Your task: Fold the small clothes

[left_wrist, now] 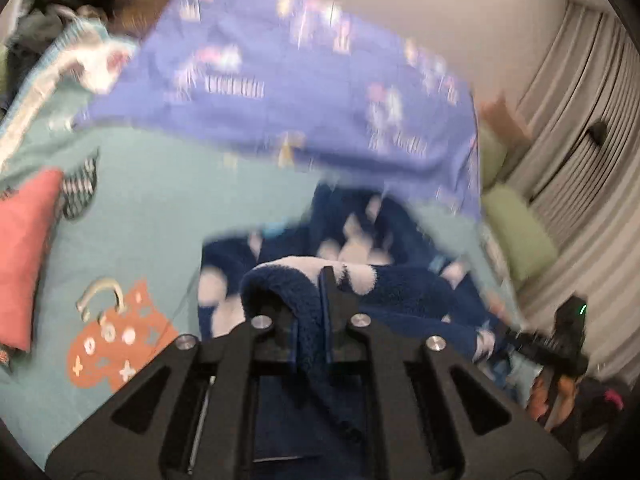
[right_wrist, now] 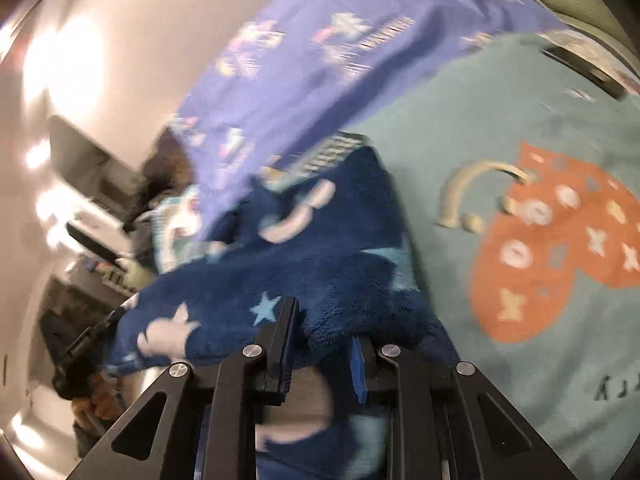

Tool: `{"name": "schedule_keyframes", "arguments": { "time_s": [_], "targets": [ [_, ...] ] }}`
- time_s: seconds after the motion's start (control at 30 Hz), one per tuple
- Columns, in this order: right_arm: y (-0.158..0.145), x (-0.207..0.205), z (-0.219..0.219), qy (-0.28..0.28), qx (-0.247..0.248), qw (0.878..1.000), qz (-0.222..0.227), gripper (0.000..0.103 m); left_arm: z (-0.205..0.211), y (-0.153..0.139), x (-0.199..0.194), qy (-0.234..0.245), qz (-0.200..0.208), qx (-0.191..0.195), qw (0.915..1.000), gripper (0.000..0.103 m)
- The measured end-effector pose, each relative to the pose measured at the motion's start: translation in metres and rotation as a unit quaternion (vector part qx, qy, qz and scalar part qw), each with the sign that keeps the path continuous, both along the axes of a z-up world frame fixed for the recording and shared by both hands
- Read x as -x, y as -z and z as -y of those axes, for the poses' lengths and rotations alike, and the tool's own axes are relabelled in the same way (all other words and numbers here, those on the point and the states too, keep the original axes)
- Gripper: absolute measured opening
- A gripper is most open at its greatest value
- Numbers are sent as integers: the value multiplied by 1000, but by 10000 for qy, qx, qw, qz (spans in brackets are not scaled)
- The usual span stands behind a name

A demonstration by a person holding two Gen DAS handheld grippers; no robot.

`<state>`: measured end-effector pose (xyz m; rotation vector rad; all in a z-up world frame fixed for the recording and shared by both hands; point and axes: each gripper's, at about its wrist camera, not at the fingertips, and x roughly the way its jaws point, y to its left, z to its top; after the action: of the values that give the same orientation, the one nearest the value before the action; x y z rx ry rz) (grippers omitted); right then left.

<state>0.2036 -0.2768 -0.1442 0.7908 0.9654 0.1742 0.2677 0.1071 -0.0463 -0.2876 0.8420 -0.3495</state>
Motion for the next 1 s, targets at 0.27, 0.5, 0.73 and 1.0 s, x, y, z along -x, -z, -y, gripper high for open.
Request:
{"name": "schedule_keyframes", "arguments": {
  "time_s": [0.27,0.5,0.73,1.0],
  "targets": [
    [-16,20,-4,-444,725,9964,-69,35,3,38,18,-221,-399,-442,9980,42],
    [-59,31,-30,-938,845,9900,631,48,20,16,68,481,-36,-672,9966,61],
    [-16,-7,-63,-1464,920,9849,19,49,26,53,77,304,-362,-1449,9883,13],
    [-21,10,-35,-957,973,9892,-529,33,6,22,103,320,-155,-1282,9911,13]
  ]
}}
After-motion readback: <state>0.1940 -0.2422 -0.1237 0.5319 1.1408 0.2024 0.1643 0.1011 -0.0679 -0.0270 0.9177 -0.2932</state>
